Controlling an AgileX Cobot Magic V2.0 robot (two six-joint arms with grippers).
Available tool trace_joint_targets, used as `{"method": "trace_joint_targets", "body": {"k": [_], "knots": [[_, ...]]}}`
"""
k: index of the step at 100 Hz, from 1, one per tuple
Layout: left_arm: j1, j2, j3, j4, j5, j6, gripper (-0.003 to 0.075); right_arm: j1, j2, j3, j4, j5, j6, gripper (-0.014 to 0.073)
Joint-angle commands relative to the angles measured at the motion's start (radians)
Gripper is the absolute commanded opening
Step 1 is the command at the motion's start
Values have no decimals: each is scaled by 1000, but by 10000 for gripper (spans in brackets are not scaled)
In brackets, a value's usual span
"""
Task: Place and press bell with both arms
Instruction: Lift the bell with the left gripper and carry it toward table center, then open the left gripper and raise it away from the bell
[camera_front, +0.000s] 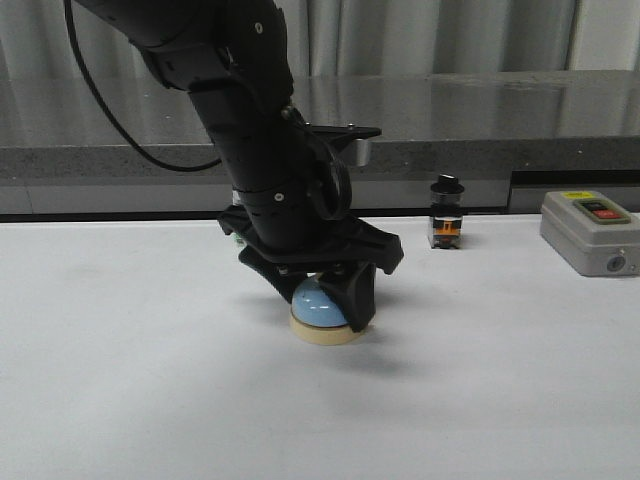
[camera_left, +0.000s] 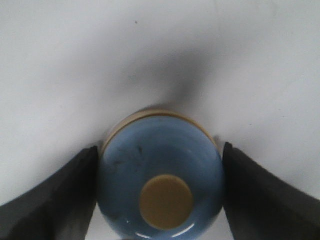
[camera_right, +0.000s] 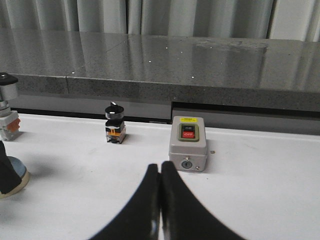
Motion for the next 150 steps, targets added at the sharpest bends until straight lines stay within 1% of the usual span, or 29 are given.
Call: {"method": "trace_joint_targets", "body": {"k": [1,5,10,14,19,51,60,80,92,106,117,150], "knots": [[-9,-57,-32,-15,-38,4,470,-6,-19,-13,-1,-88,-2,-60],[-9,-57,-32,-15,-38,4,532,-6,-19,-13,-1,-88,-2,-60],[-9,-57,-32,-15,-38,4,583,-6,-19,-13,-1,-88,-2,-60],[-9,-57,-32,-15,-38,4,610,-6,-19,-13,-1,-88,-2,-60],[-9,-57,-32,-15,-38,4,625,-6,-19,-13,-1,-88,-2,-60],[-9,-93,-32,-22,-35,4,628,-6,-19,-13,-1,-88,-2,-60],[-9,-134,-32,-46,-34,0,628,-6,-19,-13,-1,-88,-2,-60],[-9,-266,-32,-36,-32,0,628,-6,-19,-13,-1,-88,-2,-60],[14,-346,-30,-32,-32,0,628,-6,-19,-13,-1,-88,-2,-60],[73,-440,4,-32,-32,0,628,-6,-19,-13,-1,-88,-2,-60],[140,-519,57,-32,-38,0,628,-6,-19,-13,-1,-88,-2,-60],[383,-793,356,-38,-153,0,627,-6,-19,-13,-1,-88,-2,-60]]}}
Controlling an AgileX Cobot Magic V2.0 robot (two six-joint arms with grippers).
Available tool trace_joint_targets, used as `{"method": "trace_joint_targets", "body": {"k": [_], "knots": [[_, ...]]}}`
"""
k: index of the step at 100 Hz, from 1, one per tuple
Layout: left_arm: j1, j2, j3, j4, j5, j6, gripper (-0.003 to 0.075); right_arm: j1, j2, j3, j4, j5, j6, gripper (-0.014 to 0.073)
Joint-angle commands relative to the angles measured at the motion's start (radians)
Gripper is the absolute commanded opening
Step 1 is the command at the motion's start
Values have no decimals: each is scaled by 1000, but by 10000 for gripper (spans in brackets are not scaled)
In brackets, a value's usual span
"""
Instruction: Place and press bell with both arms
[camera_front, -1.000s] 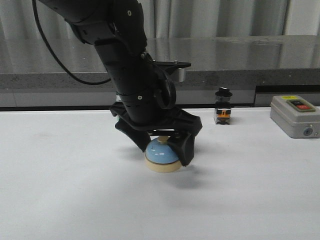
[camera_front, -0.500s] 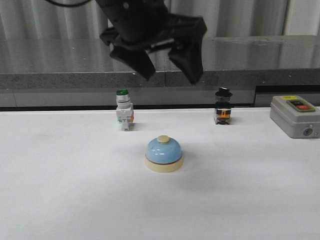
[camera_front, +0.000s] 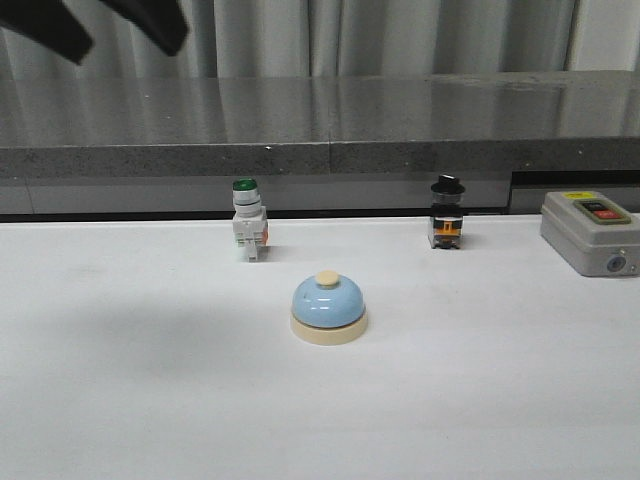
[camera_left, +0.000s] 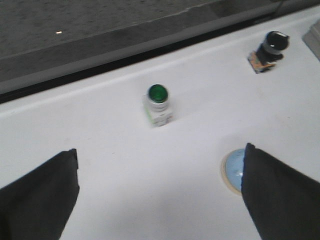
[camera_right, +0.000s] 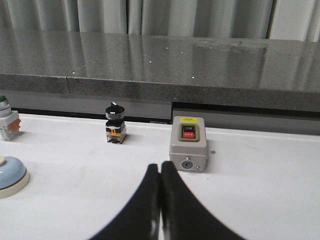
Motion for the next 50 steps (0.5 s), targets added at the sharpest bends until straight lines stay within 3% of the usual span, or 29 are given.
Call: {"method": "trace_joint_targets", "body": {"k": [1,32,50], "knots": [[53,-109,46,-15,-96,-2,627,-6,-19,-13,-1,-88,-2,-60],[125,-406,336,-15,-230,-2,610,-6,-19,-13,-1,-88,-2,-60],[125,-600,462,-17,-249,-2,503,-6,-19,-13,-1,-88,-2,-60]]}}
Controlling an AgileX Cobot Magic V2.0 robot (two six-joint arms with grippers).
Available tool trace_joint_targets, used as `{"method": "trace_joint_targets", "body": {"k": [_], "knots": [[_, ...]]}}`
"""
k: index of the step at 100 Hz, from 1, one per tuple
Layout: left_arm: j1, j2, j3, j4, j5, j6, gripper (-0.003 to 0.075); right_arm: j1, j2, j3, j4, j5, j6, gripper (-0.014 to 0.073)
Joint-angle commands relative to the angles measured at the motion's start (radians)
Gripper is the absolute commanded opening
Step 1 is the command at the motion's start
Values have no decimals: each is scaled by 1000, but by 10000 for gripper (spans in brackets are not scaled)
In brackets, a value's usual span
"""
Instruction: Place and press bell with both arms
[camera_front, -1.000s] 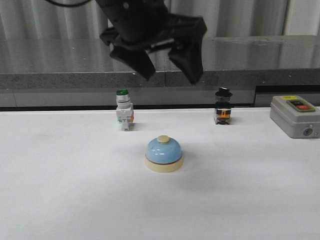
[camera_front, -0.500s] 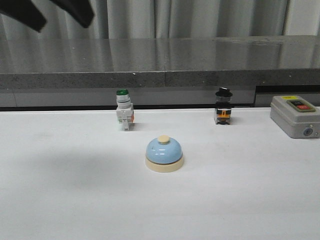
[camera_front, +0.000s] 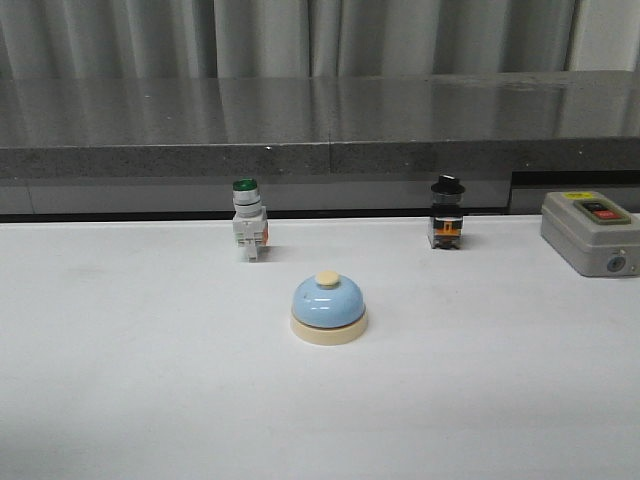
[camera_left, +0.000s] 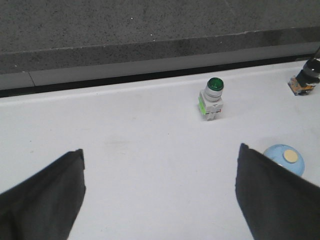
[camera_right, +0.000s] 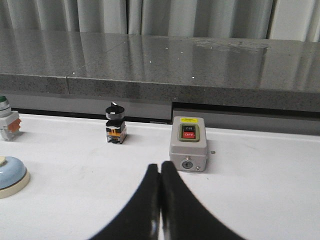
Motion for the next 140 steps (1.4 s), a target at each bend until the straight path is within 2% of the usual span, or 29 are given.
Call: {"method": "trace_joint_targets", "body": {"k": [1,24,48,129,140], "knots": [[3,-97,19,-15,-82,-2,491,-6,-19,-13,-1,-88,-2,-60],[3,-299,109,-15,-79,-2,284,-6,-19,-13,-1,-88,-2,-60],[3,-358,121,-13,-77,-2,-21,-6,-19,-13,-1,-88,-2,-60],[3,-358,121,-13,-77,-2,-20,-6,-19,-13,-1,-88,-2,-60],[3,-358,125,-6,-132,-2,-20,-6,-19,-13,-1,-88,-2,-60]]}}
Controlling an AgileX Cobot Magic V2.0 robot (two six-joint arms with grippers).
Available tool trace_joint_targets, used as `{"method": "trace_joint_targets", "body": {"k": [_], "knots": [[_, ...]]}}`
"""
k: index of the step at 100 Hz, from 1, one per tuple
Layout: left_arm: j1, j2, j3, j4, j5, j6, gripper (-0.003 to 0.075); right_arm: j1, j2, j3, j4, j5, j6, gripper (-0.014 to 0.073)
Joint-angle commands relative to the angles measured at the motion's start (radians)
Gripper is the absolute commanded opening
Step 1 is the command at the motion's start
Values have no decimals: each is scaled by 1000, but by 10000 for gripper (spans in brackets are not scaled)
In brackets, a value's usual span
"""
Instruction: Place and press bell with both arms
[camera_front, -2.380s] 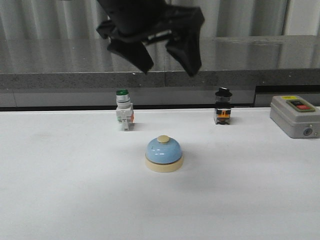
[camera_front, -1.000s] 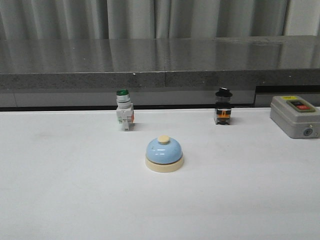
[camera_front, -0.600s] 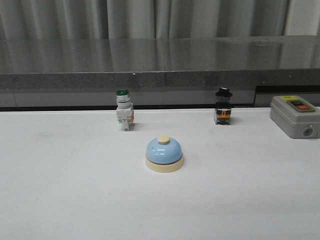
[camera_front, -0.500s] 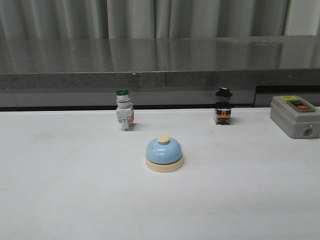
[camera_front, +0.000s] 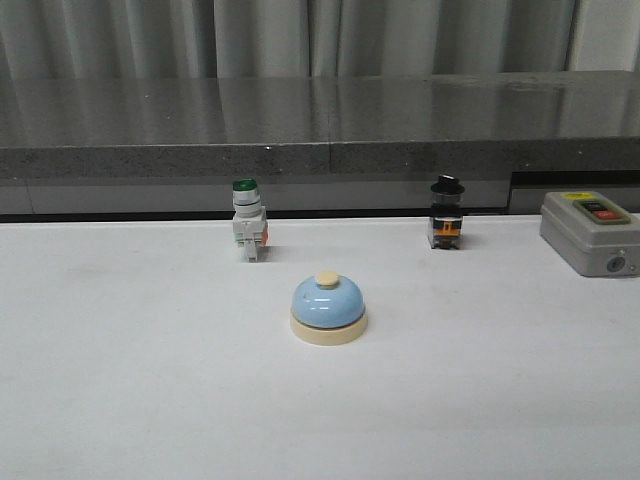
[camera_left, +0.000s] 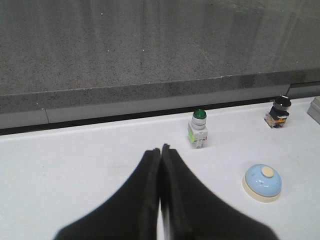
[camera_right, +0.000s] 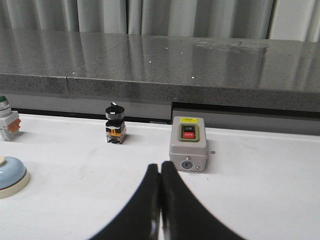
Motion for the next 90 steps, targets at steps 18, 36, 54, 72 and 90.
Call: {"method": "trace_joint_targets", "body": {"k": [18,36,54,72,90], "knots": [[3,-13,36,79,-233,-2,-20,-6,-19,-13,-1,-88,-2,-60],[21,-94,185,114,-366,-2,-20,-6,-19,-13,-1,-88,-2,-60],[64,-224,358,131,-443,-71,-20,-6,-19,-13,-1,-88,-2,-60],[110,-381,514,169,-449,-81,-20,-6,-19,-13,-1,-88,-2,-60],[114,-530,607,177,-449,-103,-20,-6,-19,-13,-1,-88,-2,-60]]}}
